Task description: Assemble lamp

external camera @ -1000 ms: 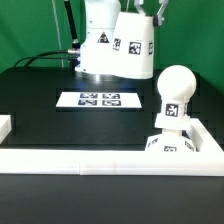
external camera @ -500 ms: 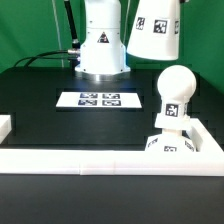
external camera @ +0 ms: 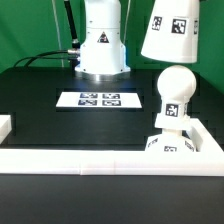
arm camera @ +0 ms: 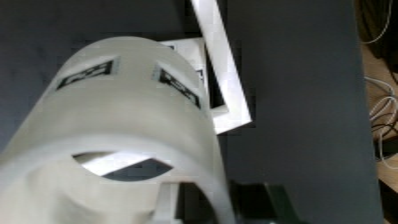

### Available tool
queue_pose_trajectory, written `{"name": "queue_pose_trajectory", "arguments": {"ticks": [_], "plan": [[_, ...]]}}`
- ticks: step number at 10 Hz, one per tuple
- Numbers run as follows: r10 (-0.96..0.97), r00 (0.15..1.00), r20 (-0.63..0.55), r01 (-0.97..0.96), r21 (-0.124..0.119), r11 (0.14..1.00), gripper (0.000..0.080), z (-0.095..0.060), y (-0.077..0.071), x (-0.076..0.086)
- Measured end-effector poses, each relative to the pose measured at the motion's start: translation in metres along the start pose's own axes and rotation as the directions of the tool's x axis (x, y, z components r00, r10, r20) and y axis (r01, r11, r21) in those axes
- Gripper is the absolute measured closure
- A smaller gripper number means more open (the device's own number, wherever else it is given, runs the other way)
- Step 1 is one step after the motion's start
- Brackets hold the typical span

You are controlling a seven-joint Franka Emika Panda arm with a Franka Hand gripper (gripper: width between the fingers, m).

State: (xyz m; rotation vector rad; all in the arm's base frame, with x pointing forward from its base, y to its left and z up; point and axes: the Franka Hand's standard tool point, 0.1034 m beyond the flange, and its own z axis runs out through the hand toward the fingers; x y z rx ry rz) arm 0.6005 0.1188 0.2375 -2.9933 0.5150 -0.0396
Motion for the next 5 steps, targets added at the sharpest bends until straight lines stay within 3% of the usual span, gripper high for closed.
{"name": "queue_pose_trajectory", "arguments": {"ticks": [2, 4, 5], "plan": [[-0.008, 1.000, 0.005, 0.008, -0.004, 1.000, 0.0754, 0.011, -0.005, -0.001], [-0.020, 0.999, -0.039, 0.021, 0.011, 1.000, 0.0754, 0.023, -0.007, -0.002], [-0.019, 0.999, -0.029, 0.019, 0.007, 1.000, 0.0754, 0.023, -0.006, -0.003]]}}
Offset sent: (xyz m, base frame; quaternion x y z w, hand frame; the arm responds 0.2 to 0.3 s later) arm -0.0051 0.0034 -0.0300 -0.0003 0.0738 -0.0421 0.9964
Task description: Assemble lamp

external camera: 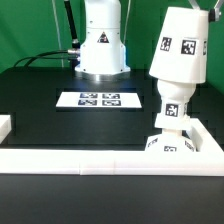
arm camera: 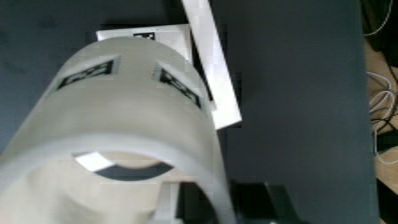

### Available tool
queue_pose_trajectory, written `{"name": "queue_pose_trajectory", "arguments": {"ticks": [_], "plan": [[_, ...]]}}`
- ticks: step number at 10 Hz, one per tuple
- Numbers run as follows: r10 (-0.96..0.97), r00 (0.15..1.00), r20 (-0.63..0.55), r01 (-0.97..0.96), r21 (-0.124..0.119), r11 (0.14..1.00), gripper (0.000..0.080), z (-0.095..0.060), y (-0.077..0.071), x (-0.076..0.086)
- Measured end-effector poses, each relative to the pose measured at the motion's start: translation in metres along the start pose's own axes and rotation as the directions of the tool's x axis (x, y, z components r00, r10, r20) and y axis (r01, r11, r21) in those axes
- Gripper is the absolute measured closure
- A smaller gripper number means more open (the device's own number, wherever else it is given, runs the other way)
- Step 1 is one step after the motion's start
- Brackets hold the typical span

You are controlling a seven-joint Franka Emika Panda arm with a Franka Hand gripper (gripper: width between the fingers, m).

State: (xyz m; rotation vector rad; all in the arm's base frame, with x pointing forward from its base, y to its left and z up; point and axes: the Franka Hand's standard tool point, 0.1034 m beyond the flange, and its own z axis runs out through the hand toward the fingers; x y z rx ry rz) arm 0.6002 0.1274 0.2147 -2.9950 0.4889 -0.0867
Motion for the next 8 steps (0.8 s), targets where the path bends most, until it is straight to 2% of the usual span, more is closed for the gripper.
{"name": "queue_pose_trajectory", "arguments": {"ticks": [4, 8], "plan": [[-0.010, 1.000, -0.010, 0.010, 0.003, 1.000, 0.0754, 0.003, 0.001, 0.001], [-0.025, 1.000, -0.013, 0.025, -0.002, 1.000, 0.0754, 0.023, 0.005, 0.006]]}}
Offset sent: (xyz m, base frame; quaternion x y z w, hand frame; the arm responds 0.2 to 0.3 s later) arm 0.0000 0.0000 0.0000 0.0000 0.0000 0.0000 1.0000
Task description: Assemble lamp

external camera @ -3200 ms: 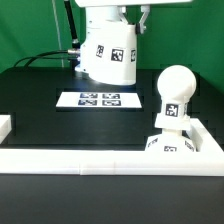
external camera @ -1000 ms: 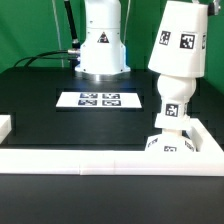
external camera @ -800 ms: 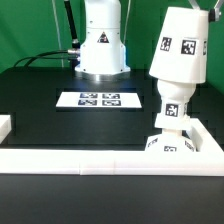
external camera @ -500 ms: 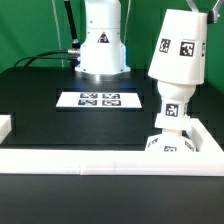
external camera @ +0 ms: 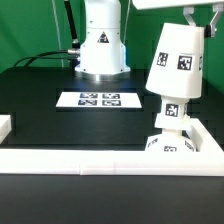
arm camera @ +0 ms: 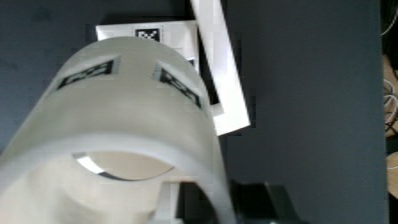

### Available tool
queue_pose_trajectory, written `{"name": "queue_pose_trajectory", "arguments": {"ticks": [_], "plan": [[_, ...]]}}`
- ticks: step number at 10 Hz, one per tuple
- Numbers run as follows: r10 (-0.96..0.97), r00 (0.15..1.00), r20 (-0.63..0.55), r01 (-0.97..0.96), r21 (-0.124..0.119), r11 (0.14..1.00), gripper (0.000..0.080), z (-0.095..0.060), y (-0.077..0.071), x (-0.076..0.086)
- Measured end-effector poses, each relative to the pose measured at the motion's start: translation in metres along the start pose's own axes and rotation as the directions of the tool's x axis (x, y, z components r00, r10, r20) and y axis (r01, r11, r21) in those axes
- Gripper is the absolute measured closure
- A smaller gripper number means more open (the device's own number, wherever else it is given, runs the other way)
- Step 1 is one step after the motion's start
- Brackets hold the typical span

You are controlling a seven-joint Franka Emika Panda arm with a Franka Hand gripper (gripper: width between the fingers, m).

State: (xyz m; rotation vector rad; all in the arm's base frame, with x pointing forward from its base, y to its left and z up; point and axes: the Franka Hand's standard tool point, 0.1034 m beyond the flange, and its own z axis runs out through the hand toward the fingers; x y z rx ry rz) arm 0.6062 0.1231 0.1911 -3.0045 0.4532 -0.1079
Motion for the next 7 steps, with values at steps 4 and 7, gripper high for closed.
{"name": "queue_pose_trajectory", "arguments": {"ticks": [4, 7], "plan": [[0.000, 1.000, -0.008, 0.000, -0.003, 1.000, 0.0754, 0.021, 0.000, 0.001], [-0.007, 1.000, 0.004, 0.007, -0.010, 1.000, 0.0754, 0.034, -0.003, -0.004]]}}
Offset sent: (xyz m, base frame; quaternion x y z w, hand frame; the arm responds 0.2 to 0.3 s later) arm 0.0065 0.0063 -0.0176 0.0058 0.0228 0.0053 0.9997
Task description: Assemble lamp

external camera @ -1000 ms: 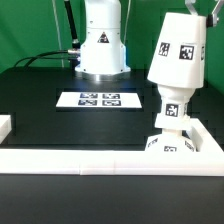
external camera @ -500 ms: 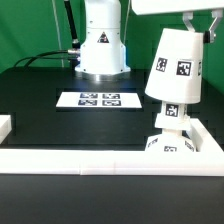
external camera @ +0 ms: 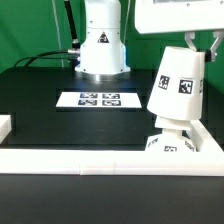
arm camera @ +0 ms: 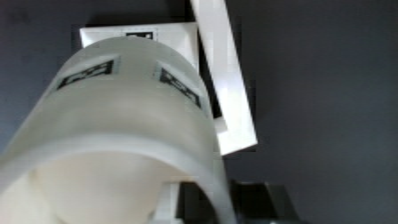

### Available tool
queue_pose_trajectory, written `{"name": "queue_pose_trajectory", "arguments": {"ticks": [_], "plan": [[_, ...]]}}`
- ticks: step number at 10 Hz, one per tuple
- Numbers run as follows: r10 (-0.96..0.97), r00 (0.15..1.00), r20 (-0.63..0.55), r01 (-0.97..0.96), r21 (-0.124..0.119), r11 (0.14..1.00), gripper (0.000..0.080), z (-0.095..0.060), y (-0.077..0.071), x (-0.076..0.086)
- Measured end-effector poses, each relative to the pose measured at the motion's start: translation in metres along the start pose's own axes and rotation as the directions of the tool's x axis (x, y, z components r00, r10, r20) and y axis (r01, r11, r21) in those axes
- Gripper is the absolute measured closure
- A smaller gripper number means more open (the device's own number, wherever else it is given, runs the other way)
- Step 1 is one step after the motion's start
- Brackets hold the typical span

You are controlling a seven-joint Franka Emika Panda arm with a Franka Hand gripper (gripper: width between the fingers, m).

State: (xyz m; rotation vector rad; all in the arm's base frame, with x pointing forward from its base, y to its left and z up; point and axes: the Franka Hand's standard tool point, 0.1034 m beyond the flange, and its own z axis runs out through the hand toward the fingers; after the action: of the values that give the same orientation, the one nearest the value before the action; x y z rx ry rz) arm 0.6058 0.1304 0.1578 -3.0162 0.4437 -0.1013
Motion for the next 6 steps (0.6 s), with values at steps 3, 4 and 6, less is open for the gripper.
{"name": "queue_pose_trajectory", "arguments": {"ticks": [3, 4, 6], "plan": [[-0.002, 1.000, 0.000, 0.002, -0.002, 1.000, 0.0754, 0.0064, 0.0010, -0.0016], [-0.002, 1.000, 0.001, 0.002, -0.002, 1.000, 0.0754, 0.0061, 0.0013, -0.0014], [-0.001, 1.000, -0.002, 0.001, -0.001, 1.000, 0.0672, 0.0040, 0.0019, 0.0002]]}}
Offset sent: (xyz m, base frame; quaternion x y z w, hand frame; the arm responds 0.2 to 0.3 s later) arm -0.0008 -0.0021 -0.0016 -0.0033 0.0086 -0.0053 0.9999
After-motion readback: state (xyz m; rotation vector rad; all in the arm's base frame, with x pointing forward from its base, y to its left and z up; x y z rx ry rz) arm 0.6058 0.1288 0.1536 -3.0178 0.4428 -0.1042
